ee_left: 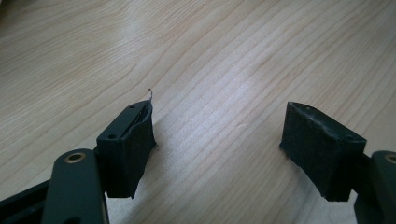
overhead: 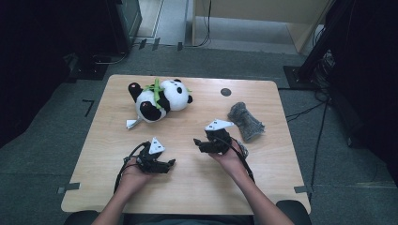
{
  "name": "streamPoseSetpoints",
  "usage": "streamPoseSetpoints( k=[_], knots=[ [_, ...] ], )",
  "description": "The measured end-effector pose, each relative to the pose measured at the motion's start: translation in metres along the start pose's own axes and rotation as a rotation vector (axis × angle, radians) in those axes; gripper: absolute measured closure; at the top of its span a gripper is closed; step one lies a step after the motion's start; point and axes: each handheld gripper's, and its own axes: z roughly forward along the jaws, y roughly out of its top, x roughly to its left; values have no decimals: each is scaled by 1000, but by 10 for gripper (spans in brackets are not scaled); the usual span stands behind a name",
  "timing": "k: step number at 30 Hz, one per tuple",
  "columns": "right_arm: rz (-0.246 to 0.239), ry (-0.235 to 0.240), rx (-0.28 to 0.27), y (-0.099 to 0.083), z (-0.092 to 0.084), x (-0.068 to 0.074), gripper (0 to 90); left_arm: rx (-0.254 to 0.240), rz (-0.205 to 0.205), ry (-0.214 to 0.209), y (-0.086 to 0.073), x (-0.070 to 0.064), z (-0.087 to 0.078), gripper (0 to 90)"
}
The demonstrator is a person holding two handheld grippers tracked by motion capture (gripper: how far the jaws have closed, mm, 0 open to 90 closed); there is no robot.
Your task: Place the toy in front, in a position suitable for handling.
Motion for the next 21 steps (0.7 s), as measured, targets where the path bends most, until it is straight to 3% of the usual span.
streamPoseSetpoints(
  k=[5, 13, 21],
  knots=[
    [-12, 11, -12, 23, 7, 3, 393, -35, 4, -7, -8, -3, -3, 251],
    [-7, 53, -1, 49, 21, 4, 450, -37, 2, -6, -10, -4, -5, 250],
    [-8, 54, -34, 74, 34, 5, 475, -38, -3, 0, -10, -7, -4, 249]
  ],
)
